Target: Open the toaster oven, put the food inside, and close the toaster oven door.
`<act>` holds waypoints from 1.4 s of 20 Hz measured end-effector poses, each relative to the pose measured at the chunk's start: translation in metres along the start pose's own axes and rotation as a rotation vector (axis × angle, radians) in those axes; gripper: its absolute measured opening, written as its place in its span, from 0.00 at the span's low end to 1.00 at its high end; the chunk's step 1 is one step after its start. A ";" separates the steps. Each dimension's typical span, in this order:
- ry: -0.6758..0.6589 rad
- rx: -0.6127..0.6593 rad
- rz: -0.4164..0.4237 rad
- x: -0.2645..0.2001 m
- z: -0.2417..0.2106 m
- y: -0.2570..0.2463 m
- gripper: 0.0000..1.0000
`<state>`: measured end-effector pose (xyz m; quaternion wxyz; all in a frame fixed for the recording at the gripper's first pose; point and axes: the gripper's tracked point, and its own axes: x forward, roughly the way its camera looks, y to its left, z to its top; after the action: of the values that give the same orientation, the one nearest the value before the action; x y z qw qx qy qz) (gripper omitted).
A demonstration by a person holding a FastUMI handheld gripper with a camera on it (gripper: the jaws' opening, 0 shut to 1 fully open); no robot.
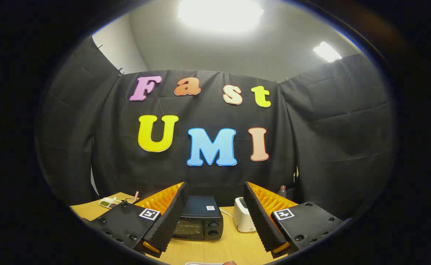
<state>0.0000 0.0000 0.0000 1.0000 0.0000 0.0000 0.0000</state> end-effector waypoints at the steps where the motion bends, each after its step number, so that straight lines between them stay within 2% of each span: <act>1: 0.003 -0.002 -0.003 0.001 -0.002 -0.002 0.96; 16: 0.074 0.052 0.027 0.018 -0.026 0.008 0.96; 28: 0.118 0.071 0.158 0.070 -0.053 0.087 0.96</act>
<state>0.0704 0.0866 -0.0529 0.9945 0.0355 0.0587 0.0790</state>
